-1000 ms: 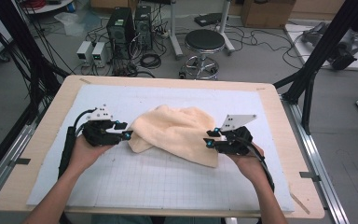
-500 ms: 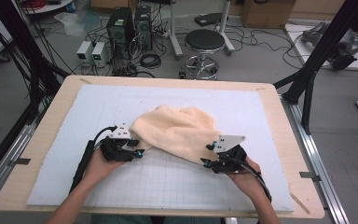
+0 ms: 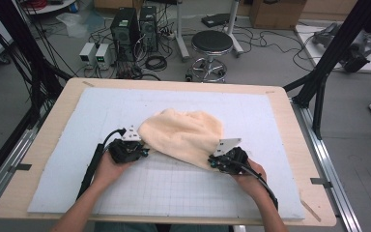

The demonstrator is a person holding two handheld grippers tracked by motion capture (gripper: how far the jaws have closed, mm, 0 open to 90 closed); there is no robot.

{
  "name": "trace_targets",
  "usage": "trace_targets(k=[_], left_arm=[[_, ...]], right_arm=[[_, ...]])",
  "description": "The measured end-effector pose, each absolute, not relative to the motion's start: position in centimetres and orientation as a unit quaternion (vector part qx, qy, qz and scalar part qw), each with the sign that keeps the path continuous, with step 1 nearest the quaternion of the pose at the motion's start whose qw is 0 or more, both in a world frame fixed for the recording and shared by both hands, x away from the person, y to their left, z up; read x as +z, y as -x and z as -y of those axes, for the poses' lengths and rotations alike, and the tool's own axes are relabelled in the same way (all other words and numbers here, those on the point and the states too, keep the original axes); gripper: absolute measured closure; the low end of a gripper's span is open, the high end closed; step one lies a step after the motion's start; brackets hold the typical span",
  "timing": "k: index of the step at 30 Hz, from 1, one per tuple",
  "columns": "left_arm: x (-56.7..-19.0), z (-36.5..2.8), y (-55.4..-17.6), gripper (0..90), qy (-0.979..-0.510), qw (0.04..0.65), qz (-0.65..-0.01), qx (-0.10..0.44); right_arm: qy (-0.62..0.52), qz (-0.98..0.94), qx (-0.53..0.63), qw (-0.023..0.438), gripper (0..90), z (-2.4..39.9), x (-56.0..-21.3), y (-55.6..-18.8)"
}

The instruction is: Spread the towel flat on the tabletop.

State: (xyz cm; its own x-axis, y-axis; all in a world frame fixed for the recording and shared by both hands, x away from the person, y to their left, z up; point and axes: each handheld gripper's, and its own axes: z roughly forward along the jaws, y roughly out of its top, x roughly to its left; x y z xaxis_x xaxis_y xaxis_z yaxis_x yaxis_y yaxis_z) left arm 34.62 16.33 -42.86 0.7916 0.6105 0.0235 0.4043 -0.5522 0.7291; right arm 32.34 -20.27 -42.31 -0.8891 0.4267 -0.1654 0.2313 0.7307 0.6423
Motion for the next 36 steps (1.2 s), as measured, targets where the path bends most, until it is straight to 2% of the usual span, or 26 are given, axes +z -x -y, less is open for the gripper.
trace_targets(k=[6,15,20,24,28,32,36], left_arm=[[-40.7,-17.7,-32.6,81.7,-0.875,0.382,-0.261,0.142],[-35.5,-20.2,-28.1,81.3,-0.884,0.398,-0.197,0.146],[-33.3,-21.6,-27.4,81.2,-0.884,0.411,-0.181,0.133],[-34.2,-21.9,-30.1,81.1,-0.879,0.403,-0.219,0.134],[-35.9,-21.8,-34.7,81.1,-0.858,0.413,-0.279,0.126],[-37.7,-21.1,-38.2,80.5,-0.843,0.405,-0.33,0.131],[-38.8,-20.8,-39.8,69.3,-0.84,0.382,-0.357,0.141]], right_arm=[[-0.171,-0.905,0.359,0.148,85.9,21.1,-39.7,-30.3],[-0.13,-0.889,0.401,0.182,86.1,21.2,-33.6,-25.8],[-0.123,-0.881,0.413,0.195,86.1,21.5,-31.0,-25.0],[-0.15,-0.884,0.397,0.198,86.2,21.6,-31.3,-27.9],[-0.206,-0.883,0.378,0.188,86.1,22.1,-33.5,-33.4],[-0.259,-0.874,0.379,0.158,85.9,22.6,-35.9,-38.0],[-0.282,-0.873,0.37,0.148,82.4,22.6,-37.5,-40.3]])
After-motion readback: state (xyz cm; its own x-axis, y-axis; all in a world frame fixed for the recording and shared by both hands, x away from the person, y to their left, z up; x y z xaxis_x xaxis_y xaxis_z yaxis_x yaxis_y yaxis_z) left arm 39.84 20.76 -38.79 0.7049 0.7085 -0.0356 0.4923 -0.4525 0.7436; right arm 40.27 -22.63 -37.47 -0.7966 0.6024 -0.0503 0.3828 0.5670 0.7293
